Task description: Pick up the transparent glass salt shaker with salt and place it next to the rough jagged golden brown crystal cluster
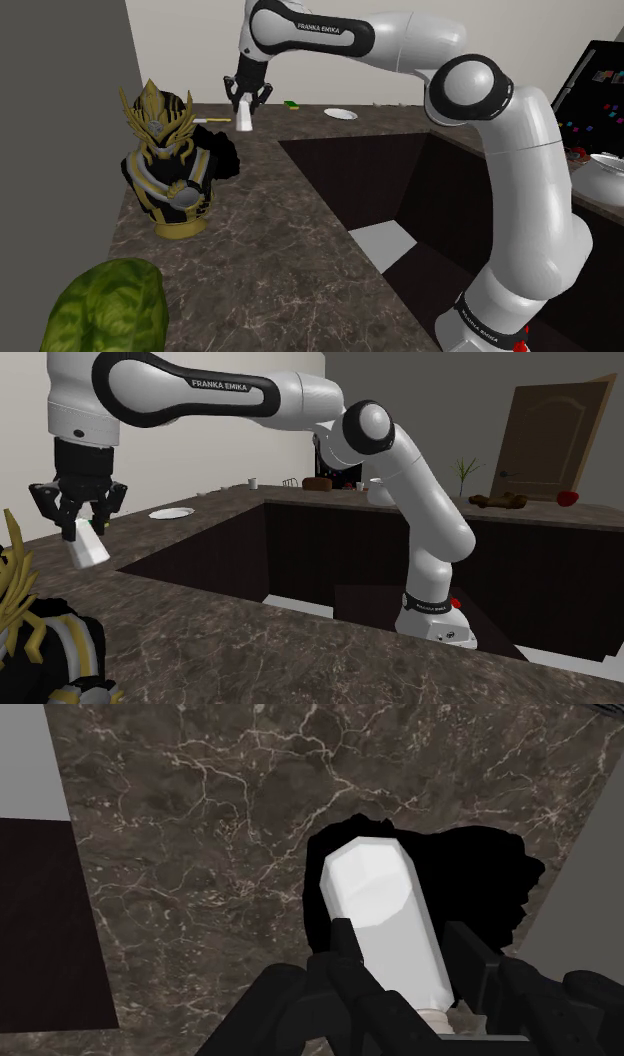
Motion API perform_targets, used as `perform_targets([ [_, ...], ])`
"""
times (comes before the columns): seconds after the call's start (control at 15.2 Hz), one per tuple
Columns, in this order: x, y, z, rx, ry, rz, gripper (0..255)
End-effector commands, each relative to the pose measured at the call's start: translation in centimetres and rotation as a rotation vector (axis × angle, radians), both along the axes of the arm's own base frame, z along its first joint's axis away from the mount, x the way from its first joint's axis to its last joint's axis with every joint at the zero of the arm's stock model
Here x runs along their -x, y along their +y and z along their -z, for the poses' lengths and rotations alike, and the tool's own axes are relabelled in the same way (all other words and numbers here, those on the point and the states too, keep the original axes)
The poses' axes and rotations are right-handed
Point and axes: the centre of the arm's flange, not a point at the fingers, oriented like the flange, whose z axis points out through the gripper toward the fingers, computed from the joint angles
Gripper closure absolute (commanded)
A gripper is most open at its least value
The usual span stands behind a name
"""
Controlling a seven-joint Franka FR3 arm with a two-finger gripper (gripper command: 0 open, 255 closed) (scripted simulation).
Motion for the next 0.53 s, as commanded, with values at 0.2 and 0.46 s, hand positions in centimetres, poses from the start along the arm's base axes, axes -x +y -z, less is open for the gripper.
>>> perform_targets([
  [0.2,-0.1,0.0,2.6,0.000,-0.001,0.000,255],
  [0.46,-0.1,0.0,4.7,0.000,-0.001,0.000,255],
])
